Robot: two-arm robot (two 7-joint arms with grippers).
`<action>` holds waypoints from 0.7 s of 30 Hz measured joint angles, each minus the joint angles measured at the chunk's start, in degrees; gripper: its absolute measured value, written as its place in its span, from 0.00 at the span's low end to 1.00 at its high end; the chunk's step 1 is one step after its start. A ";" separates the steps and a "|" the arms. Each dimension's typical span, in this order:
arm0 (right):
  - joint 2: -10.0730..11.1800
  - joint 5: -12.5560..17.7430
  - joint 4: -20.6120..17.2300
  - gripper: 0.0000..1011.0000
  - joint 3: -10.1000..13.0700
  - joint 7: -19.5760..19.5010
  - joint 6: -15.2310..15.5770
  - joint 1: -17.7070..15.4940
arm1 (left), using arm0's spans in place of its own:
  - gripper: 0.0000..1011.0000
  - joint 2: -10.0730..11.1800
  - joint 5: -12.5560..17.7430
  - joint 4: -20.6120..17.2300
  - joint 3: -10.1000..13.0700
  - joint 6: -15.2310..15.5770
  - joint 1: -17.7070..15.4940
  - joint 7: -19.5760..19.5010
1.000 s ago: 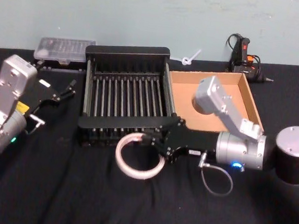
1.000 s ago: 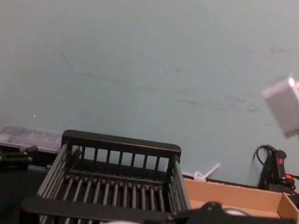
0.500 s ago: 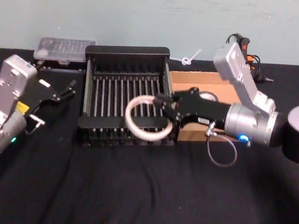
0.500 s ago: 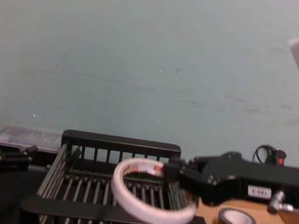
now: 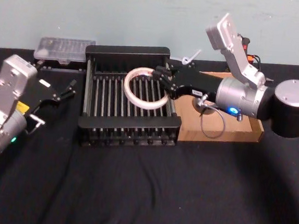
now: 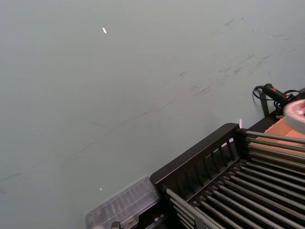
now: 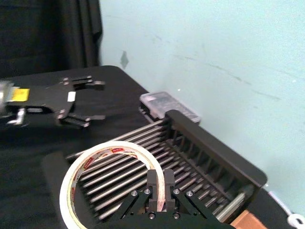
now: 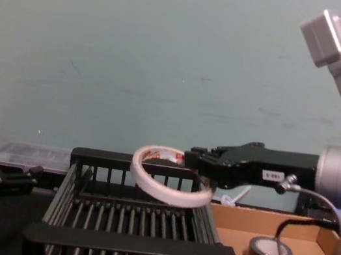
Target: Pick up the white tape and place it into the black box , Pick up the silver tape and place it into the brown box.
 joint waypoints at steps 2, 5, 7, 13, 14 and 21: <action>-0.75 -0.35 1.05 0.09 0.00 -0.51 -0.04 0.65 | 0.99 0.00 0.00 0.00 0.00 0.00 0.00 0.00; -2.24 -1.11 3.24 0.09 0.05 -1.57 -0.06 1.77 | 0.99 0.00 0.00 0.00 0.00 0.00 0.00 0.00; -3.02 -1.53 4.43 0.09 0.10 -2.08 -0.04 2.34 | 0.99 0.00 0.00 0.00 0.00 0.00 0.00 0.00; -7.00 -3.53 10.60 0.09 0.20 -4.46 0.06 4.91 | 0.99 0.00 0.00 0.00 0.00 0.00 0.00 0.00; -7.00 -3.53 10.60 0.09 0.20 -4.46 0.06 4.91 | 0.99 0.00 0.00 0.00 0.00 0.00 0.00 0.00; -10.50 -5.68 16.60 0.09 0.18 -6.39 0.11 7.14 | 0.99 0.00 0.00 0.00 0.00 0.00 0.00 0.00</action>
